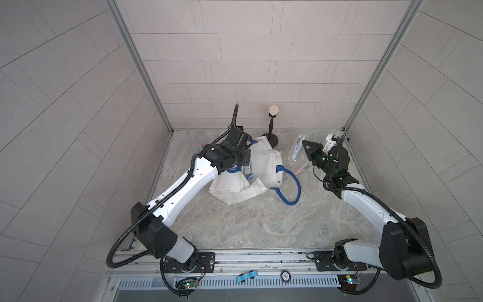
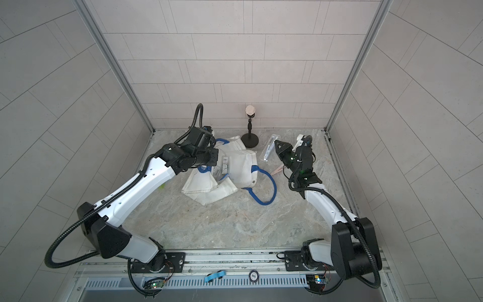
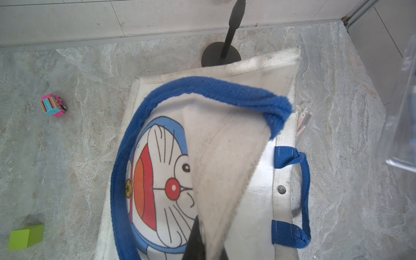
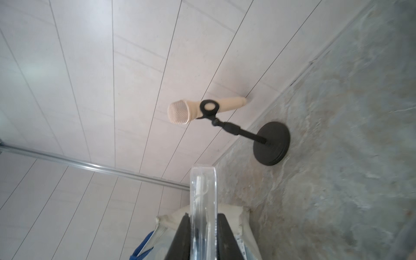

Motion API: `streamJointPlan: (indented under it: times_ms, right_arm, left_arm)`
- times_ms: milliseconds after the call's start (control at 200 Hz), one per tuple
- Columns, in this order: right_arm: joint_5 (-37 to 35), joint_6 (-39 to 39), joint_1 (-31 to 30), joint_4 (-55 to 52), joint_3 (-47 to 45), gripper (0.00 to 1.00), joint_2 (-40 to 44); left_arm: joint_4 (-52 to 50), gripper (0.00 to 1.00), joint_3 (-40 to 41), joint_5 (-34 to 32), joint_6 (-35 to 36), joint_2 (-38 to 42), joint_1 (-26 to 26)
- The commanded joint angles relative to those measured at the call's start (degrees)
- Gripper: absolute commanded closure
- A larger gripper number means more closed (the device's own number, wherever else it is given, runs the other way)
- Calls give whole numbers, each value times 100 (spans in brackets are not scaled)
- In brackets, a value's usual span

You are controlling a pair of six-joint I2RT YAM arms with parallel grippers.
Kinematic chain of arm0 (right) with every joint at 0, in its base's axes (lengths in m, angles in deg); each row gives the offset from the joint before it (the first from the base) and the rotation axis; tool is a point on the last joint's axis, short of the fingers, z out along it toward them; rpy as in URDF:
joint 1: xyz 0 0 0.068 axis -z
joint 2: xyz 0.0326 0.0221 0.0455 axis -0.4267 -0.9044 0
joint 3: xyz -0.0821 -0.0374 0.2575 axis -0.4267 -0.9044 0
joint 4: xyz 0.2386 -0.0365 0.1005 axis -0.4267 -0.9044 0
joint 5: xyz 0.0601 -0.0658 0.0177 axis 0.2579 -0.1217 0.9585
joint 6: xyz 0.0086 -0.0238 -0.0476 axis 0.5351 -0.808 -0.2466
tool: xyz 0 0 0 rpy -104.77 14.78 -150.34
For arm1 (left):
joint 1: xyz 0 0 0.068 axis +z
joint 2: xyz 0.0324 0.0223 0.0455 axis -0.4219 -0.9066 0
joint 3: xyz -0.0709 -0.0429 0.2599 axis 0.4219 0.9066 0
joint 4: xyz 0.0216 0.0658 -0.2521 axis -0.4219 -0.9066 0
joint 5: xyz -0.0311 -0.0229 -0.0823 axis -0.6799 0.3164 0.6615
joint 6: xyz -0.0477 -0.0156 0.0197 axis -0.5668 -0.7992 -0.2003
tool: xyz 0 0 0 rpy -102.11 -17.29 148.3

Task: Take out the compass set from the canvas bag
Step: Place the compass set at the center of the board.

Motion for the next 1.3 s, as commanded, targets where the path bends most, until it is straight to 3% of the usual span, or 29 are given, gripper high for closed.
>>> streamJointPlan:
  times_ms: [0,385,705,945,1121,1296]
  right_arm:
    - [233,-205,438,-203,172,99,-377]
    - [425,-210,603,557,1367,95,-3226]
    - [416,-442,443,165,1774,88,-4204]
    - [395,-652,436,-590,1795,56,-4015]
    - [304,-860,452,-1192,1686,52,-3289]
    - [176,-1278,395,-1900,1262,55,-1867]
  left_arm:
    - [10,100,-41,-31,19,7,37]
    - [-51,100,-152,169,24,-24,42]
    - [-85,100,-272,394,15,-85,33]
    - [-229,100,-505,516,198,-266,-18]
    - [-263,100,-588,534,334,-306,-78]
    - [-345,100,-797,527,490,-400,-158]
